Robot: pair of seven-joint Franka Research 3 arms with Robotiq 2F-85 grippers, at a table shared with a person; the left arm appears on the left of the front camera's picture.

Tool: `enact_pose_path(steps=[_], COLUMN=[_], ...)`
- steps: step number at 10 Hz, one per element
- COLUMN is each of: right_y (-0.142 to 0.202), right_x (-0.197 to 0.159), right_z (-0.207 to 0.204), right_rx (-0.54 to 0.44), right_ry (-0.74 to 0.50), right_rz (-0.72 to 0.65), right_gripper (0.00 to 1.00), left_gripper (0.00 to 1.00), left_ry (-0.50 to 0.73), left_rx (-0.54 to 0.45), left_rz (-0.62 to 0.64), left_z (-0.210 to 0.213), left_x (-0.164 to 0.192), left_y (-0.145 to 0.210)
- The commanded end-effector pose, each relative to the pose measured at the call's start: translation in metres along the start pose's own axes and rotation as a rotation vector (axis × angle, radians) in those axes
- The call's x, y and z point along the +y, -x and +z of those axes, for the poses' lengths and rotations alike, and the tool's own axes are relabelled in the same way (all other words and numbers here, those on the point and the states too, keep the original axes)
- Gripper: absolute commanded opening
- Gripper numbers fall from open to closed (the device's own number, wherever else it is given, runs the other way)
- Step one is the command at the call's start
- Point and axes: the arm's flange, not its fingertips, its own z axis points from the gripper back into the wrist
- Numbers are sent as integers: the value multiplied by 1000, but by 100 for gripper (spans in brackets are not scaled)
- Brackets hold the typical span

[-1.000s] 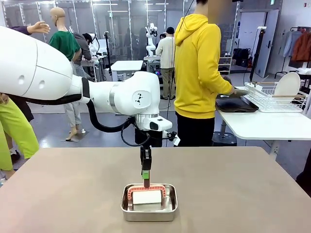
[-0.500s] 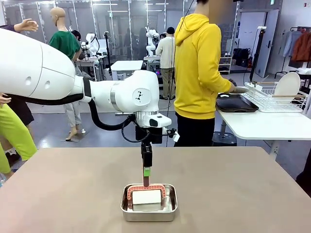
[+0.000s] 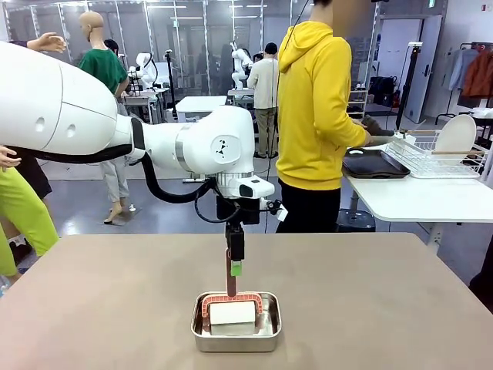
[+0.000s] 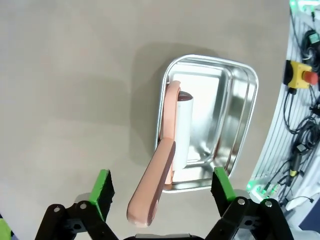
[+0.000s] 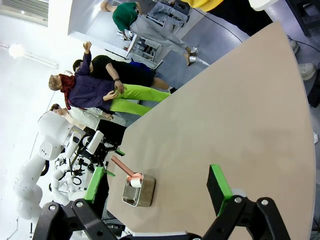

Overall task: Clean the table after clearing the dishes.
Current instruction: Place the Lint Roller back on top of the Airtight Container.

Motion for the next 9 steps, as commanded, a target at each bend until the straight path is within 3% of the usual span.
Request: enact_pose_path(steps=[1,9], right_y=[1,1], right_x=[3,3], right_z=[2,2], right_rx=[7,7], right_ry=[-2,-2], right_rz=[5,5], right_gripper=[100,100], left_gripper=[100,100], left_ry=[9,9], left_rx=[-3,2], left_rz=[-19,-4], left_z=[-3,-6], left_x=[2,3], left_y=[-1,-2])
